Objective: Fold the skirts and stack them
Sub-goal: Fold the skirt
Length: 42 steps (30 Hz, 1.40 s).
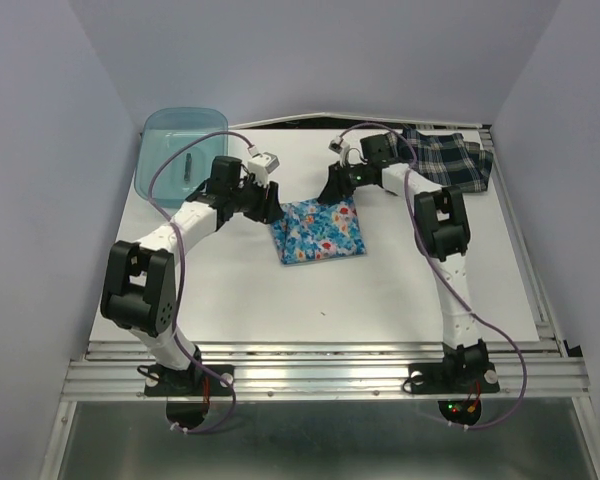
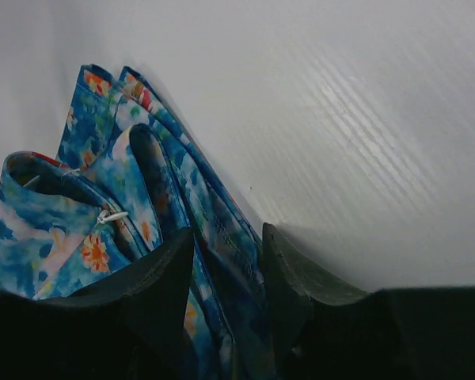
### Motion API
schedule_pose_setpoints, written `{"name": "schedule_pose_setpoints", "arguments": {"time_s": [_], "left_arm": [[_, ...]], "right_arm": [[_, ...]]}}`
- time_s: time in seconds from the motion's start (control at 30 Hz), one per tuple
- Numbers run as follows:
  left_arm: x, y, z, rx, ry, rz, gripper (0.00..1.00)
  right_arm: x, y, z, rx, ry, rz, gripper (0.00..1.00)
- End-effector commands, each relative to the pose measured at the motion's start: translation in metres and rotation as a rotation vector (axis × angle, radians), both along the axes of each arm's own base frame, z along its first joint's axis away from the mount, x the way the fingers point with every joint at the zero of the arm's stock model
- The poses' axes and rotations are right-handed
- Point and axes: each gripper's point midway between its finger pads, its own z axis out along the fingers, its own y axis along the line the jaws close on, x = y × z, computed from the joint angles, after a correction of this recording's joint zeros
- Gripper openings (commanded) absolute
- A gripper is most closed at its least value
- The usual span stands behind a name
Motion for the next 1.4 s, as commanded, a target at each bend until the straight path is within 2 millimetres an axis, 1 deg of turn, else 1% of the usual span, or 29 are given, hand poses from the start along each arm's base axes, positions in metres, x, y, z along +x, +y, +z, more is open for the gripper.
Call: {"name": "schedule_pose_setpoints", "arguments": {"time_s": [0.0, 0.07, 0.1, 0.13, 0.17, 0.2, 0.23, 0.27, 0.3, 0.33, 0.37, 0.4, 0.43, 0.47, 0.5, 0.53, 0.6, 0.63, 0.67, 0.73, 0.77, 0.8, 0.83, 0.9, 1.07, 1.1, 1.23, 1.27, 1.37], "left_arm": [[0.015, -0.006, 0.026, 0.027, -0.115, -0.089, 0.54], [0.011, -0.006, 0.025, 0.075, -0.148, -0.162, 0.54], [0.008, -0.007, 0.026, 0.085, -0.162, -0.185, 0.54], [0.007, -0.007, 0.026, 0.098, -0.177, -0.203, 0.54], [0.003, -0.007, 0.025, 0.116, -0.182, -0.221, 0.54], [-0.001, -0.008, 0.027, 0.137, -0.214, -0.250, 0.53], [-0.005, -0.008, 0.028, 0.146, -0.228, -0.268, 0.52], [-0.009, -0.009, 0.037, 0.160, -0.278, -0.303, 0.52], [-0.015, -0.011, 0.040, 0.167, -0.304, -0.332, 0.52], [-0.023, -0.013, 0.037, 0.177, -0.317, -0.366, 0.51], [-0.035, -0.022, 0.036, 0.188, -0.333, -0.418, 0.51], [-0.044, -0.027, 0.042, 0.199, -0.373, -0.461, 0.50], [-0.059, -0.036, 0.036, 0.243, -0.407, -0.551, 0.50], [-0.059, -0.032, 0.033, 0.271, -0.420, -0.562, 0.50], [-0.071, -0.045, 0.031, 0.281, -0.434, -0.621, 0.49], [-0.077, -0.049, 0.030, 0.295, -0.463, -0.684, 0.49], [-0.093, -0.058, 0.019, 0.310, -0.445, -0.774, 0.47], [-0.094, -0.062, 0.019, 0.329, -0.476, -0.826, 0.46], [-0.100, -0.062, 0.006, 0.352, -0.433, -0.870, 0.46], [-0.108, -0.071, -0.003, 0.382, -0.428, -0.943, 0.46], [-0.106, -0.072, -0.005, 0.420, -0.429, -0.968, 0.46], [-0.107, -0.074, -0.018, 0.438, -0.398, -0.999, 0.46], [-0.105, -0.077, -0.019, 0.460, -0.402, -1.018, 0.47], [-0.105, -0.075, -0.031, 0.482, -0.384, -1.062, 0.49], [-0.110, -0.068, -0.047, 0.516, -0.364, -1.138, 0.52], [-0.111, -0.067, -0.053, 0.522, -0.346, -1.148, 0.52], [-0.106, -0.064, -0.073, 0.556, -0.302, -1.123, 0.53], [-0.101, -0.068, -0.073, 0.557, -0.326, -1.106, 0.52], [-0.098, -0.069, -0.080, 0.560, -0.330, -1.097, 0.49]], "right_arm": [[-0.034, -0.007, -0.016, -0.015, 0.065, 0.077, 0.46], [-0.050, -0.014, -0.032, -0.054, 0.101, 0.103, 0.45], [-0.055, -0.016, -0.036, -0.063, 0.108, 0.116, 0.40], [-0.066, -0.020, -0.040, -0.077, 0.144, 0.129, 0.38], [-0.073, -0.021, -0.041, -0.075, 0.160, 0.146, 0.35], [-0.086, -0.024, -0.042, -0.080, 0.178, 0.163, 0.30], [-0.096, -0.025, -0.040, -0.067, 0.193, 0.180, 0.29], [-0.105, -0.023, -0.037, -0.064, 0.179, 0.213, 0.27], [-0.126, -0.024, -0.044, -0.071, 0.213, 0.236, 0.25], [-0.131, -0.022, -0.030, -0.072, 0.177, 0.254, 0.24], [-0.140, -0.022, -0.031, -0.088, 0.167, 0.271, 0.23], [-0.152, -0.017, -0.031, -0.096, 0.167, 0.300, 0.22], [-0.169, -0.019, -0.033, -0.101, 0.204, 0.319, 0.21], [-0.179, -0.019, -0.034, -0.109, 0.224, 0.327, 0.21], [-0.184, -0.021, -0.037, -0.115, 0.247, 0.322, 0.20], [-0.195, -0.021, -0.042, -0.122, 0.276, 0.328, 0.20], [-0.197, -0.021, -0.044, -0.126, 0.296, 0.317, 0.20], [-0.198, -0.022, -0.045, -0.129, 0.301, 0.311, 0.19], [-0.196, -0.022, -0.046, -0.139, 0.311, 0.296, 0.20], [-0.195, -0.022, -0.047, -0.145, 0.318, 0.283, 0.19], [-0.193, -0.021, -0.047, -0.143, 0.321, 0.275, 0.20], [-0.193, -0.021, -0.047, -0.141, 0.335, 0.264, 0.20], [-0.194, -0.021, -0.048, -0.141, 0.345, 0.259, 0.20], [-0.192, -0.020, -0.049, -0.145, 0.353, 0.250, 0.20], [-0.195, -0.022, -0.054, -0.157, 0.375, 0.239, 0.20], [-0.195, -0.022, -0.055, -0.156, 0.380, 0.238, 0.20], [-0.198, -0.022, -0.056, -0.150, 0.392, 0.240, 0.20], [-0.198, -0.022, -0.056, -0.151, 0.396, 0.238, 0.20], [-0.199, -0.023, -0.056, -0.155, 0.394, 0.239, 0.20]]}}
